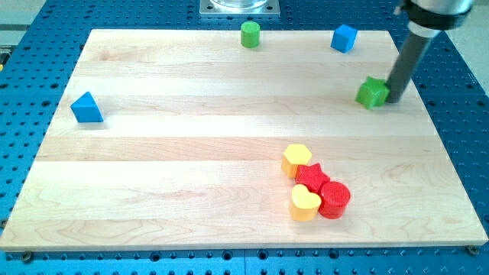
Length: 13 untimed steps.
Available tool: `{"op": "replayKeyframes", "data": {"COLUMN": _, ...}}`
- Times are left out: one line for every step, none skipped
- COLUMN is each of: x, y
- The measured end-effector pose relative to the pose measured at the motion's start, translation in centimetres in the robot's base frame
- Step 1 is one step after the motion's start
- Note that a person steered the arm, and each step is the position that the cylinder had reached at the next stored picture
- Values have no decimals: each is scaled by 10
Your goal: Slide the green star to the bottom right of the green circle
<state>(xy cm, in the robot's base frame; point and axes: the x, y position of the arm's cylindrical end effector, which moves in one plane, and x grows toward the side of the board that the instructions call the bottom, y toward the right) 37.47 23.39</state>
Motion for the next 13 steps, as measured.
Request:
{"op": "replayKeyframes", "data": {"x": -10, "y": -40}}
{"op": "replayKeyframes", "data": {"x": -17, "y": -86}}
{"op": "replayKeyframes", "data": {"x": 9, "y": -43}}
{"op": "replayKeyframes", "data": {"x": 29, "y": -64}}
{"op": "replayKeyframes", "data": {"x": 33, "y": -85}}
{"op": "replayKeyframes", "data": {"x": 17, "y": -117}}
{"op": "replayKeyframes", "data": {"x": 13, "y": -119}}
{"op": "replayKeyframes", "data": {"x": 19, "y": -117}}
{"op": "replayKeyframes", "data": {"x": 17, "y": -117}}
{"op": "replayKeyframes", "data": {"x": 17, "y": -117}}
{"op": "replayKeyframes", "data": {"x": 15, "y": -121}}
{"op": "replayKeyframes", "data": {"x": -6, "y": -146}}
{"op": "replayKeyframes", "data": {"x": -19, "y": -135}}
